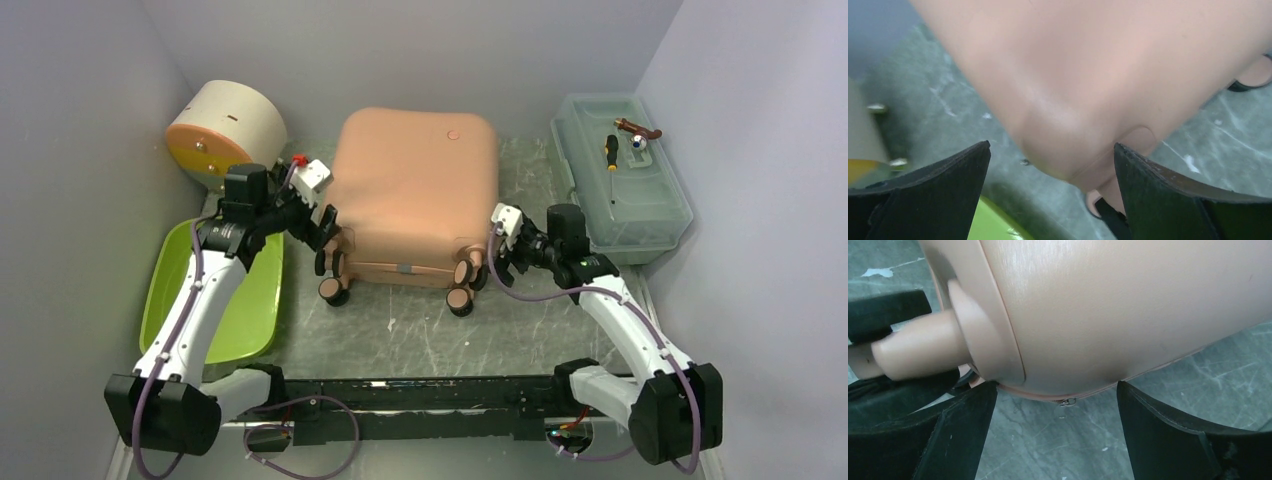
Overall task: Open, take out, and arrange the luggage
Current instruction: Unzip the zipper of the luggage.
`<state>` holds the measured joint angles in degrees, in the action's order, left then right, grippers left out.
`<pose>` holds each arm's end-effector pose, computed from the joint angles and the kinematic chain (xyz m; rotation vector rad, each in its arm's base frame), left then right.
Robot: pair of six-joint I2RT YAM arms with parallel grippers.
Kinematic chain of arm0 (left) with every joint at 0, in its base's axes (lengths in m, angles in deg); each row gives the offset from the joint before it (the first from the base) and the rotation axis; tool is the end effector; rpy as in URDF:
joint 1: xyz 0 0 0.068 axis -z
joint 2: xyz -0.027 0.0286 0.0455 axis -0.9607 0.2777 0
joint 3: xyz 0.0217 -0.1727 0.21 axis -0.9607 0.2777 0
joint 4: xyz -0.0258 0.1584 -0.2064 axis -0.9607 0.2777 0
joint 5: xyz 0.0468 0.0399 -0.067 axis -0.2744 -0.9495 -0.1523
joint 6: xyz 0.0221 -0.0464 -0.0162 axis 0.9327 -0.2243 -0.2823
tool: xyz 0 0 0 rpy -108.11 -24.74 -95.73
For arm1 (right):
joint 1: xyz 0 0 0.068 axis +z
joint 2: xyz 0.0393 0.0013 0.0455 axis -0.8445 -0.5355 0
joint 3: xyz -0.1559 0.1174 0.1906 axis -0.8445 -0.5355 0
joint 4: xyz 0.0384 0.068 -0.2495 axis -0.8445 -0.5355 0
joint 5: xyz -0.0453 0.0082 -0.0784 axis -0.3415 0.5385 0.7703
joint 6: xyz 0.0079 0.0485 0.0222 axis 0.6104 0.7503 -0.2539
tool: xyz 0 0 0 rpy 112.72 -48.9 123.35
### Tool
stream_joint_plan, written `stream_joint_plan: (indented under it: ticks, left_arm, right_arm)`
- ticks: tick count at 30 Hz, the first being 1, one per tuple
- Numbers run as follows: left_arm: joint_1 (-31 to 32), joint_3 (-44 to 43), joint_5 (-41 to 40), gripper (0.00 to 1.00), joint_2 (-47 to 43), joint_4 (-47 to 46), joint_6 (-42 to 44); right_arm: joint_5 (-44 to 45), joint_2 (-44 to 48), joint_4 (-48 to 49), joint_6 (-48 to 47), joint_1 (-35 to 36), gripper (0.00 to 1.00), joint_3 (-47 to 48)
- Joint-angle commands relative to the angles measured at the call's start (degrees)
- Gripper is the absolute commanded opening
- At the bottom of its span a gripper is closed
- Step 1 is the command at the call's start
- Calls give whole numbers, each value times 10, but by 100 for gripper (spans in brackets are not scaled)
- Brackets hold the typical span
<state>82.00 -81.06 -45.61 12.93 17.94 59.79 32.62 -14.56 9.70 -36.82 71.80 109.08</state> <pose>0.2423 -0.0514 0.3573 0.8519 1.8767 -0.3324 0.2145 0.0748 0.2657 -1.2120 1.7240 0.3989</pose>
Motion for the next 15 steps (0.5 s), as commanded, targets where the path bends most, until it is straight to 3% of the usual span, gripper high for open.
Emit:
stream_joint_plan:
  ticks: [1,7,15]
  left_arm:
    - [-18,63,52,99,-44,-22,-37]
    - [-35,103,154,100,-85,-2,-27]
    - [-53,119,177,100,-92,39,-8]
  right_arm:
    - [-67,6,137,-28,-60,90,-63]
    - [-223,29,155,-54,-190,85,-120]
    - [-227,-18,133,-141,-178,82,-117]
